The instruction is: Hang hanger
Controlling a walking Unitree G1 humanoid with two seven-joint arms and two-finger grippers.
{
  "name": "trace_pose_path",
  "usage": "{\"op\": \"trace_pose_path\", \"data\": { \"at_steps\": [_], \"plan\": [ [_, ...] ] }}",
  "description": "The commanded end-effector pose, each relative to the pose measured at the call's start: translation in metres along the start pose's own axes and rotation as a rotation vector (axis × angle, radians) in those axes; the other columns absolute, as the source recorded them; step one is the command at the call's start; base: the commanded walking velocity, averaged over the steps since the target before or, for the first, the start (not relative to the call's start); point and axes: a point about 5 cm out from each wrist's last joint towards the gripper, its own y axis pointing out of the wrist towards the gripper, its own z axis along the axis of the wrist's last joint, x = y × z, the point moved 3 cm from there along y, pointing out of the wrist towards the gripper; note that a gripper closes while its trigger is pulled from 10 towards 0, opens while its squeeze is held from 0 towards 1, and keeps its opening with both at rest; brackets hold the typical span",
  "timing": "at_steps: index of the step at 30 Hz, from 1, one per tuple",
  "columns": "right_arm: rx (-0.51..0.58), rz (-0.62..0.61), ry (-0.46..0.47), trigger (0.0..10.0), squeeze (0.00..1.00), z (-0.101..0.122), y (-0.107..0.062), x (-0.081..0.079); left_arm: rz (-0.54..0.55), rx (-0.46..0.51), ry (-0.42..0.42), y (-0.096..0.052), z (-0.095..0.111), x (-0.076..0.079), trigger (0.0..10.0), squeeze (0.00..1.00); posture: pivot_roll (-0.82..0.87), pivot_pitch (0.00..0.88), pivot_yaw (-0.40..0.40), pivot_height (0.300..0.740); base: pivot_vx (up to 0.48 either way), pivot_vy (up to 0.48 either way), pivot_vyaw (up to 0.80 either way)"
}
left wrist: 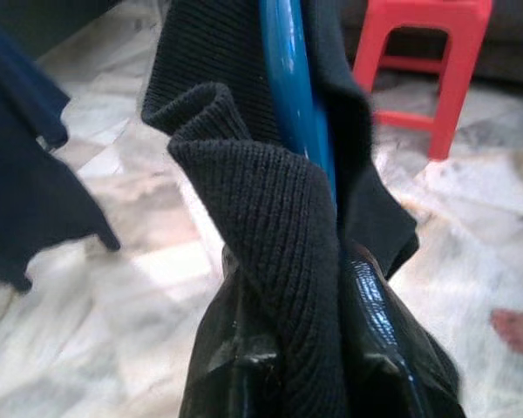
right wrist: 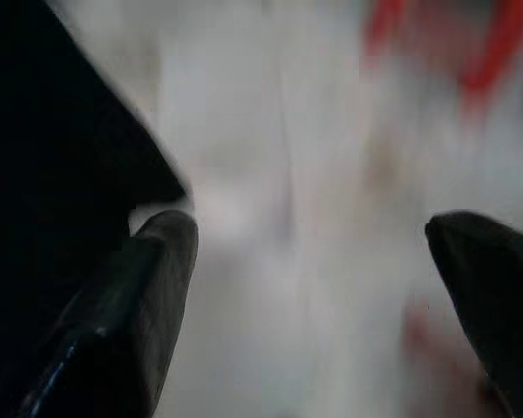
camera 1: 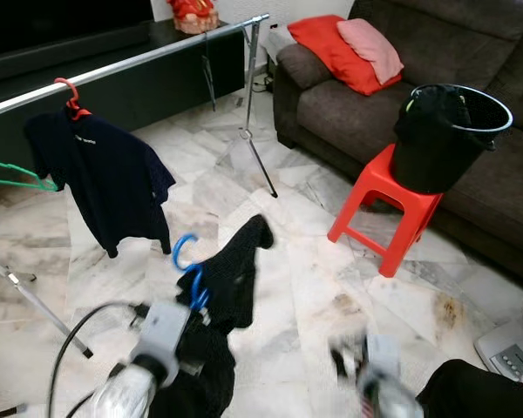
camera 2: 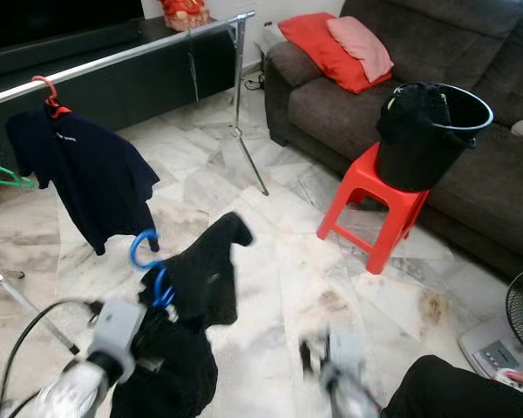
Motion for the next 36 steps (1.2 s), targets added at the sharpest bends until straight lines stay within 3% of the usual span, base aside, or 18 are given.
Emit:
{"op": "trace_pose_path", "data": {
  "at_steps": [1, 3, 5, 7, 9, 10, 12, 18, 20, 21, 26, 31, 36],
  "plan": [
    [-0.002, -0.013, -0.044, 10.0, 0.0, -0.009, -0.006, 0.004, -0.044, 0.019, -0.003, 0.006, 0.007, 0.005, 10.0, 0.0, 0.06, 0.135, -0.027, 0.74, 0.0, 0.0, 0.0],
    [0.153, 0.026, -0.101, 10.0, 0.0, 0.022, -0.003, 0.004, -0.109, 0.024, -0.034, 0.021, 0.016, 0.015, 10.0, 0.0, 0.03, 0.128, -0.018, 0.74, 0.0, 0.0, 0.0],
    [0.176, 0.037, -0.105, 10.0, 0.0, 0.026, -0.003, 0.004, -0.118, 0.025, -0.045, 0.023, 0.017, 0.016, 10.0, 0.0, 0.03, 0.128, -0.018, 0.74, 0.0, 0.0, 0.0],
    [0.255, 0.137, -0.157, 10.0, 0.0, 0.036, -0.008, -0.002, -0.163, 0.023, -0.059, 0.028, 0.022, 0.024, 10.0, 0.0, 0.02, 0.122, -0.02, 0.74, 0.0, 0.0, 0.0],
    [0.29, 0.217, -0.21, 10.0, 0.0, 0.038, -0.014, -0.009, -0.198, 0.02, -0.06, 0.031, 0.025, 0.029, 10.0, 0.0, 0.01, 0.12, -0.021, 0.74, 0.0, 0.0, 0.0],
    [0.311, 0.289, -0.291, 10.0, 0.0, 0.036, -0.02, -0.016, -0.232, 0.021, -0.065, 0.034, 0.028, 0.034, 10.0, 0.0, 0.01, 0.117, -0.021, 0.74, 0.0, 0.0, 0.0],
    [0.337, 0.333, -0.361, 10.0, 0.0, 0.035, -0.026, -0.02, -0.261, 0.031, -0.079, 0.036, 0.032, 0.039, 10.0, 0.0, 0.01, 0.116, -0.017, 0.74, 0.0, 0.0, 0.0],
    [0.365, 0.342, -0.357, 10.0, 0.0, 0.038, -0.029, -0.023, -0.332, 0.028, -0.087, 0.036, 0.035, 0.049, 10.0, 0.0, 0.0, 0.108, -0.01, 0.74, 0.0, 0.0, 0.0],
    [0.329, 0.434, -0.424, 10.0, 0.0, 0.029, -0.03, -0.036, -0.356, 0.032, -0.097, 0.038, 0.038, 0.053, 10.0, 0.0, 0.0, 0.107, -0.011, 0.74, 0.0, 0.0, 0.0],
    [0.322, 0.455, -0.51, 10.0, 0.0, 0.025, -0.029, -0.042, -0.398, 0.046, -0.116, 0.039, 0.046, 0.06, 10.0, 0.0, 0.02, 0.111, -0.013, 0.74, 0.0, 0.0, 0.0],
    [0.356, 0.388, -0.499, 10.0, 0.0, 0.037, -0.021, -0.043, -0.491, 0.07, -0.11, 0.035, 0.057, 0.072, 10.0, 0.0, 0.03, 0.12, -0.014, 0.74, 0.0, 0.0, 0.0],
    [0.355, 0.392, -0.523, 10.0, 0.0, 0.039, -0.019, -0.045, -0.5, 0.083, -0.119, 0.034, 0.061, 0.073, 10.0, 0.0, 0.03, 0.123, -0.016, 0.74, 0.0, 0.0, 0.0],
    [0.351, 0.28, -0.538, 10.0, 0.0, 0.044, -0.016, -0.029, -0.535, 0.095, -0.136, 0.03, 0.067, 0.079, 10.0, 0.0, 0.03, 0.131, -0.021, 0.74, 0.0, 0.0, 0.0]
  ]
}}
